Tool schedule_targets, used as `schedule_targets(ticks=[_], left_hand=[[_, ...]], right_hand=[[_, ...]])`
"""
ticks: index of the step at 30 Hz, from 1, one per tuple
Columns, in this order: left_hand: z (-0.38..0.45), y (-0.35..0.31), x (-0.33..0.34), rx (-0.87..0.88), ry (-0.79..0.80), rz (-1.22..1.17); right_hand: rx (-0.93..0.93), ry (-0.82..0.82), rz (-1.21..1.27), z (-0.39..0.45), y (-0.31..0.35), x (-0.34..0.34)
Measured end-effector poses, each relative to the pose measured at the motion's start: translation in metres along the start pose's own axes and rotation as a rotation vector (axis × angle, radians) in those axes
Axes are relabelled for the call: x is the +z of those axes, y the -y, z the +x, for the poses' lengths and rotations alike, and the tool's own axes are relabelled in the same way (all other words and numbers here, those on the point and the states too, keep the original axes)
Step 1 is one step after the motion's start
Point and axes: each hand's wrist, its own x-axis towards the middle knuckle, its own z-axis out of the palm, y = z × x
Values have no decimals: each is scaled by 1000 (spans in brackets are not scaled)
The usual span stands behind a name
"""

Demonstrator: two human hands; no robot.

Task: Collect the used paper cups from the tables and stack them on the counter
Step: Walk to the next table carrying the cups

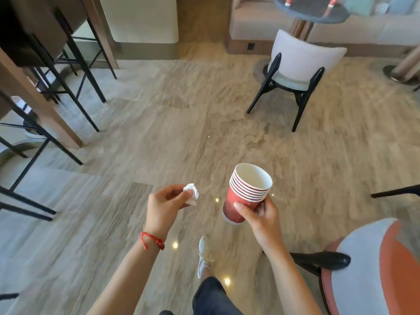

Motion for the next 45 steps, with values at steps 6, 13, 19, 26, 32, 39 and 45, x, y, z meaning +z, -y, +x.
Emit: schedule_targets(ticks=[6, 13, 19, 26, 32, 39, 45], left_hand=[[126, -30, 50, -13, 14, 33], [250, -72, 92, -5, 30, 48], [384, -92, 117, -20, 28, 32], [554, -138, 149, -3, 45, 45], [669, -182, 188, 30, 89, 55], [801, -198, 255, 32, 86, 101], [913, -239, 329, 59, 106, 70]], right_hand=[[5, 1, 6, 140, 8, 4], [13, 1, -8, 282, 29, 17], [25, -27, -27, 412, 25, 39], [34, -45, -10, 580, 41, 75], [25, -92, 12, 697, 59, 79], [38, -106, 16, 836, 57, 63], [28, -97, 32, 978, 78, 45]])
